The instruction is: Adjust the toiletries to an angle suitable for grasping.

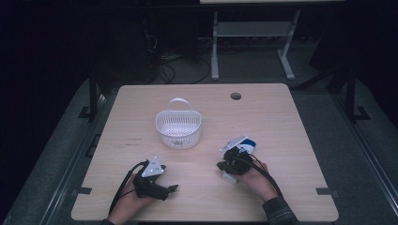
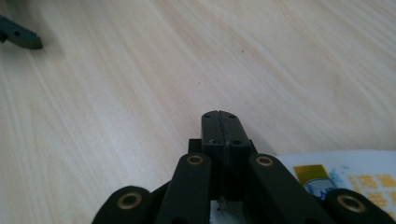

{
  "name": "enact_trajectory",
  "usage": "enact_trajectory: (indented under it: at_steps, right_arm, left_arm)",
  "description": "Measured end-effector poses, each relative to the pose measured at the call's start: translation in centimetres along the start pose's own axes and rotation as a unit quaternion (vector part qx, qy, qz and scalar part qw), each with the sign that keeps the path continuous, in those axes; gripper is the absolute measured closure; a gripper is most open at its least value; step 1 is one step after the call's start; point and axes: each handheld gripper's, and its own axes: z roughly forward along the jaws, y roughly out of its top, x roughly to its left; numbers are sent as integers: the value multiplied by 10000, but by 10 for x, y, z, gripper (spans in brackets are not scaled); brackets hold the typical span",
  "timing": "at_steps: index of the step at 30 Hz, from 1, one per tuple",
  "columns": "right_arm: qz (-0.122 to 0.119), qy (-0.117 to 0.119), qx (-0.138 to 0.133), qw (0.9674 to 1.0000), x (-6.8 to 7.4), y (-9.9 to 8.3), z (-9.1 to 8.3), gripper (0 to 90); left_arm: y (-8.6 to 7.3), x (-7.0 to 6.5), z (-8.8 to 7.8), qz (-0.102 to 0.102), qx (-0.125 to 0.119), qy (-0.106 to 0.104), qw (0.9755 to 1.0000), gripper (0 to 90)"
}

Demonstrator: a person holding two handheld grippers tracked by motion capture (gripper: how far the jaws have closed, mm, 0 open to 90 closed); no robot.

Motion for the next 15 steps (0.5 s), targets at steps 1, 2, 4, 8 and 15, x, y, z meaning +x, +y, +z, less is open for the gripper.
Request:
enact_trajectory:
  at_steps: [1,2,4,8,15]
  right_arm:
    - [-15,6,0,10000,1,-2,-1,895]
    - [-27,-15,0,10000,2,-3,-2,895]
    - [-1,-16,-54,10000,2,-4,-3,894]
    - [27,-38,-284,9996,1,-3,-11,894]
    - [171,-243,-646,9975,-9,-10,-34,894]
  left_arm:
    - [0,0,0,3,0,0,10000,129]
    - [0,0,0,-6,-1,-4,10000,129]
    - [0,0,0,3,-1,1,10000,129]
    - [0,0,0,4,0,1,10000,129]
    - [0,0,0,1,-8,-17,10000,129]
